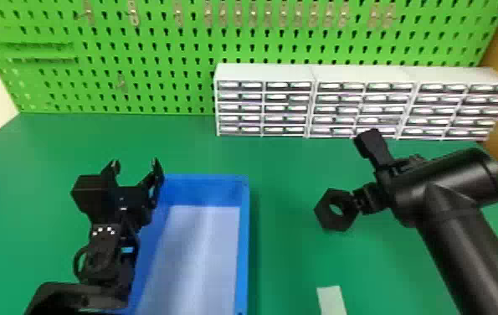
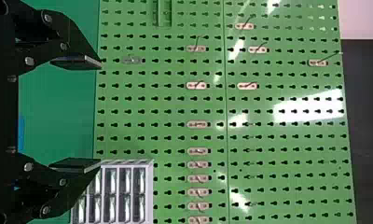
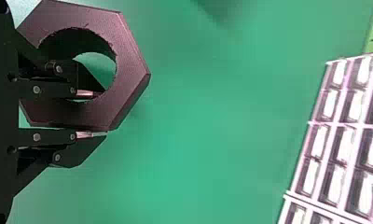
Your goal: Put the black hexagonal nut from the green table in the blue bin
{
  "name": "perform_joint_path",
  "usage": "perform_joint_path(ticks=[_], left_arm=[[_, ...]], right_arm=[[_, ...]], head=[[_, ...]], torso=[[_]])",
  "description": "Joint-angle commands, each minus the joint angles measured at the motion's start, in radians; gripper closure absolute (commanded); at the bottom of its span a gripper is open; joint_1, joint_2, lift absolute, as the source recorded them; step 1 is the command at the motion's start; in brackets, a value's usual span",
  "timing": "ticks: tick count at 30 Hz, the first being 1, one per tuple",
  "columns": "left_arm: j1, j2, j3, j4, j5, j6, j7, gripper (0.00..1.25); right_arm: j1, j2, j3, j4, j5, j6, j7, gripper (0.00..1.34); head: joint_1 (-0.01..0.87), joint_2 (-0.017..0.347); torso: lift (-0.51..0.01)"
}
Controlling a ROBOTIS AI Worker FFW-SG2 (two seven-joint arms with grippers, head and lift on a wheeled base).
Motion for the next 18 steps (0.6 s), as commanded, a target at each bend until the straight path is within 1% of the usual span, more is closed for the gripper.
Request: perform_joint_path(ticks=[1,5,10,18], left_arm=[[0.0,0.0,0.0,0.0,0.0,0.0,0.0,0.5],[0.0,0.0,-0.001,0.0,0.0,0.0,0.0,0.5],[0.0,0.0,-0.001,0.0,0.0,0.0,0.0,0.5],[0.0,-0.002,-0.006,0.002,0.0,0.0,0.0,0.5]], right_arm=[[0.02,0.0,-0.034,-0.059,0.0,0.004,0.0,1.15],[0.036,0.0,-0.06,-0.108,-0.01,0.003,-0.003,1.15],[0.061,0.001,-0.088,-0.184,-0.063,0.003,-0.029,1.15],[0.102,0.001,-0.123,-0.332,-0.244,-0.027,-0.147,1.15]], head=[[0.657,0.057],[0.657,0.057],[0.657,0.057],[0.657,0.057]], torso=[[-0.095],[-0.095],[-0.095],[-0.095]])
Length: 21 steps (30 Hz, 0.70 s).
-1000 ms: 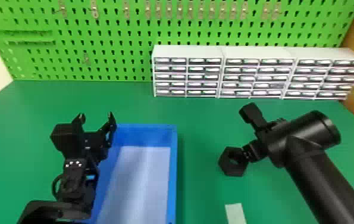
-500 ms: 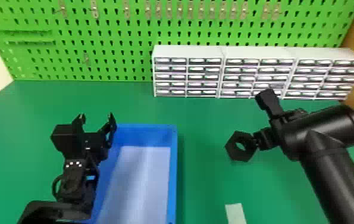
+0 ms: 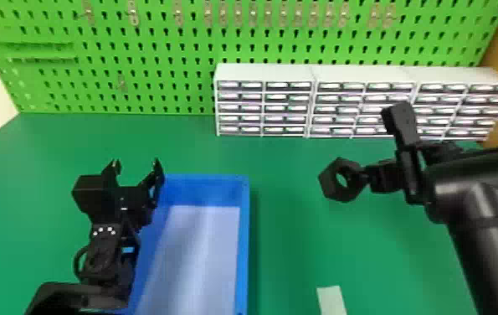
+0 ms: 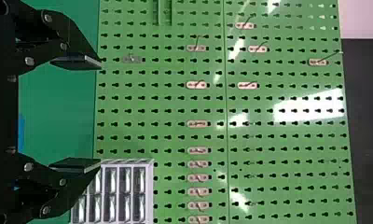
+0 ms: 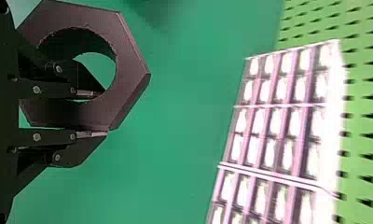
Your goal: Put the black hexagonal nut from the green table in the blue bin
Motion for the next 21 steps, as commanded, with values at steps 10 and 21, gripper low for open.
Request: perform_joint_path(ticks=[10,21], left_arm=[[0.0,-0.001,-0.006,0.003,0.0,0.0,0.002,0.5],[0.0,-0.001,-0.006,0.003,0.0,0.0,0.002,0.5]], right_arm=[[0.048,-0.006,-0.004,-0.206,-0.26,-0.04,-0.147,1.15],[0.044,-0.015,0.078,-0.251,-0.375,-0.049,-0.174,1.15]], head=[[0.657,0.057],[0.657,0.057]], torso=[[-0.095],[-0.095]])
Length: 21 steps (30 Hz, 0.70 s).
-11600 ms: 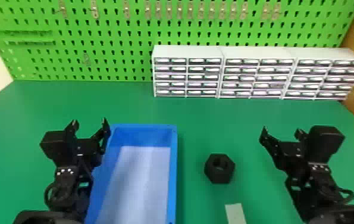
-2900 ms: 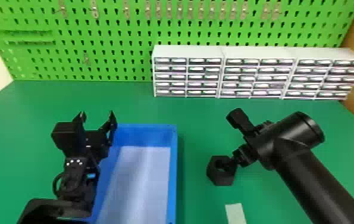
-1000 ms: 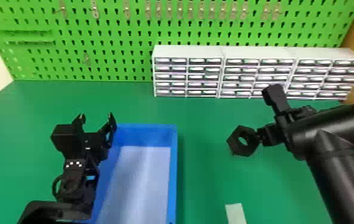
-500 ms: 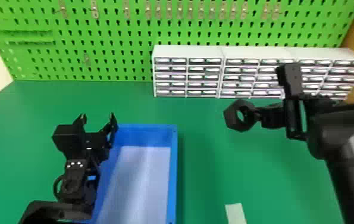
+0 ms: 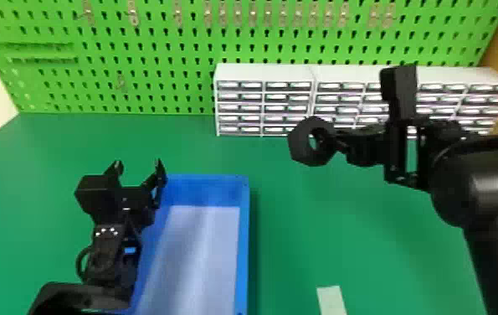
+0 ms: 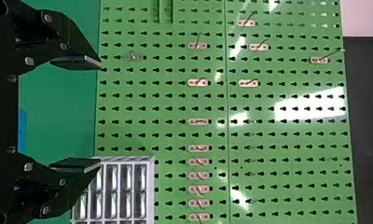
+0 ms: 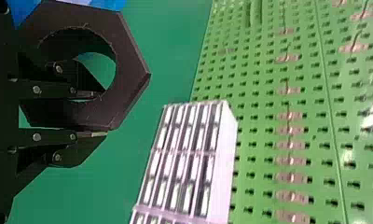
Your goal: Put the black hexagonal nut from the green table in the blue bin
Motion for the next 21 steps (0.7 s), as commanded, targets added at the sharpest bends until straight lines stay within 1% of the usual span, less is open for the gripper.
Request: perform_joint_path(ticks=[1,10,21], left_arm=[[0.0,0.0,0.0,0.0,0.0,0.0,0.0,0.5],[0.0,0.0,0.002,-0.002,0.0,-0.001,0.0,0.5],[-0.003,0.001,0.006,0.0,0.0,-0.003,0.0,0.5]], right_arm=[[-0.005,-0.002,0.039,-0.007,-0.049,-0.007,-0.007,1.15],[-0.014,-0.011,0.117,-0.007,-0.134,-0.018,-0.035,1.15],[-0.031,-0.027,0.243,0.003,-0.23,-0.035,-0.075,1.15]], head=[[0.657,0.057],[0.657,0.057],[0.657,0.057]], torso=[[-0.095],[-0.095],[-0.095]])
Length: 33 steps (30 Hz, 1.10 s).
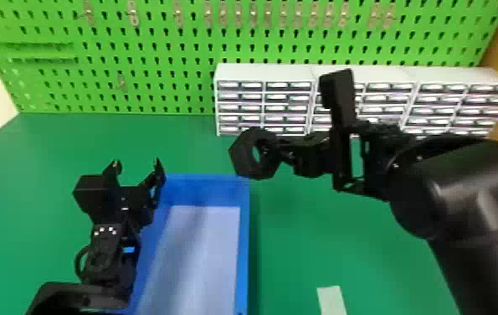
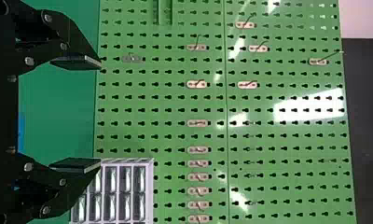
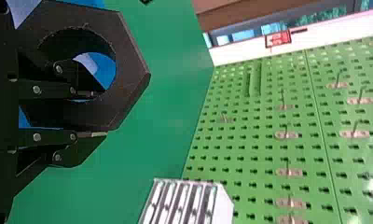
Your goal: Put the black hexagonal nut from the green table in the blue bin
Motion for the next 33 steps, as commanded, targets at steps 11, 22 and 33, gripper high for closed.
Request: perform_joint_path(ticks=[11,22,33], left_arm=[[-0.001,-0.001,0.009,-0.001,0.0,-0.006,0.0,0.5],[-0.001,-0.001,0.021,-0.001,0.0,-0.012,0.0,0.5],[-0.004,0.001,0.03,-0.001,-0.002,-0.017,0.0,0.5]], right_arm=[[-0.028,-0.015,0.131,0.033,-0.104,-0.02,-0.03,1.15],[-0.046,-0.023,0.215,0.081,-0.167,-0.035,-0.043,1.15],[-0.062,-0.031,0.275,0.114,-0.232,-0.04,-0.051,1.11]], head=[[0.657,0.057],[0.657,0.057],[0.657,0.057]], torso=[[-0.095],[-0.095],[-0.095]])
